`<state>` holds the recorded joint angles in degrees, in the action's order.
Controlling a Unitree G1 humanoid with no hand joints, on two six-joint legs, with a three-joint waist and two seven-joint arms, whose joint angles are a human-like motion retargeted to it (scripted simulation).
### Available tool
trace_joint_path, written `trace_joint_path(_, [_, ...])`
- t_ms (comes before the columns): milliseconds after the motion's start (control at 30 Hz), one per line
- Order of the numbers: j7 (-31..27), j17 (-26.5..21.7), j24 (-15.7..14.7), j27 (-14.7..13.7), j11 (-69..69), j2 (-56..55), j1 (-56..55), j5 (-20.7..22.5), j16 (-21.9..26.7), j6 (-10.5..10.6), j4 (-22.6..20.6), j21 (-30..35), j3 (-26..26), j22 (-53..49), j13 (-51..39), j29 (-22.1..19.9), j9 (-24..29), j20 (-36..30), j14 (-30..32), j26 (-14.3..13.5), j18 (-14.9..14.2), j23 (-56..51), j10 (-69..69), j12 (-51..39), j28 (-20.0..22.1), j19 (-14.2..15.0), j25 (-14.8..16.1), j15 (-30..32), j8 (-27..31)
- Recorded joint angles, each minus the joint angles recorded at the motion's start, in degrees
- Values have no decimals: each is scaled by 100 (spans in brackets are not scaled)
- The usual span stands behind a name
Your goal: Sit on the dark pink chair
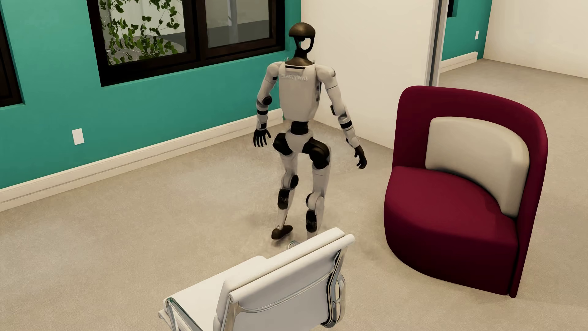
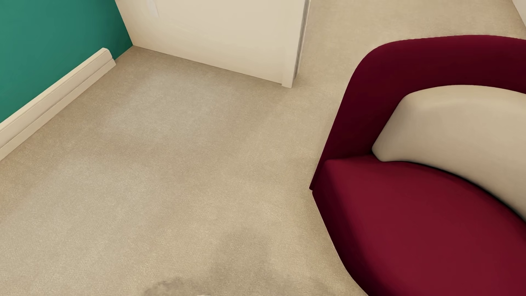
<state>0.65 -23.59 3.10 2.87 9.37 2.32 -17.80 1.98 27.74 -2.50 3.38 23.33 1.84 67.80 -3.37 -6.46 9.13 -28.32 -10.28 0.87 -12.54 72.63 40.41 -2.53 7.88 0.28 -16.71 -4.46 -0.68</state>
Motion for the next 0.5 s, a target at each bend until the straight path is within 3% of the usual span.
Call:
trace_joint_path(67, [111,13,107,-68,-101,259,-226,51,35,10,-195,154,69,62,-142,-6,5,166,101,-12,-9,-101,-1288,-1,-44,6,-45,-134,-40])
trace_joint_path(133, [265,25,117,-79,-166,641,-250,114,88,7,-328,252,86,93,-217,47,59,311,180,47,199,-243,-2083,40,-116,-60,-106,-342,-107])
trace_joint_path(233, [414,35,119,-127,44,1179,-104,216,153,-20,-286,221,101,125,-63,65,-49,487,748,80,-307,-345,-1925,187,-142,-85,-205,-578,-247])
trace_joint_path(267, [478,29,188,-117,493,1135,121,164,177,-69,-328,153,101,86,34,106,-159,643,838,100,-65,-371,-2063,280,-219,-40,-264,-705,-335])
trace_joint_path(300, [359,43,189,-121,1283,891,226,27,171,-160,-430,53,94,94,85,85,-222,642,865,78,61,-316,-2003,306,-174,215,-275,-720,-376])
trace_joint_path(333, [270,62,170,-114,2355,489,409,-205,143,-225,-515,35,48,134,164,31,-274,577,885,100,108,-220,-2036,338,-117,773,-197,-454,-317])
trace_joint_path(367, [337,45,229,-115,3480,85,744,-498,143,-284,-575,74,-44,74,205,161,-264,589,913,124,328,-156,-2230,408,-188,1656,-189,404,-380])
trace_joint_path(400, [426,25,311,-100,4472,-364,1053,-745,172,-326,-585,-5,-137,-17,143,265,-150,627,927,120,556,-155,-2347,383,-254,1712,-275,607,-433])
trace_joint_path(433, [419,24,408,-92,5059,-842,1217,-855,182,-308,-517,-47,-222,-12,92,246,-82,558,902,106,612,-156,-2371,286,-219,1574,-363,505,-287])
trace_joint_path(500, [371,38,325,-35,5192,-1598,1485,-932,145,-239,-346,-67,-380,-75,151,138,-102,471,850,81,551,-163,-2485,221,-7,1288,-418,340,49])
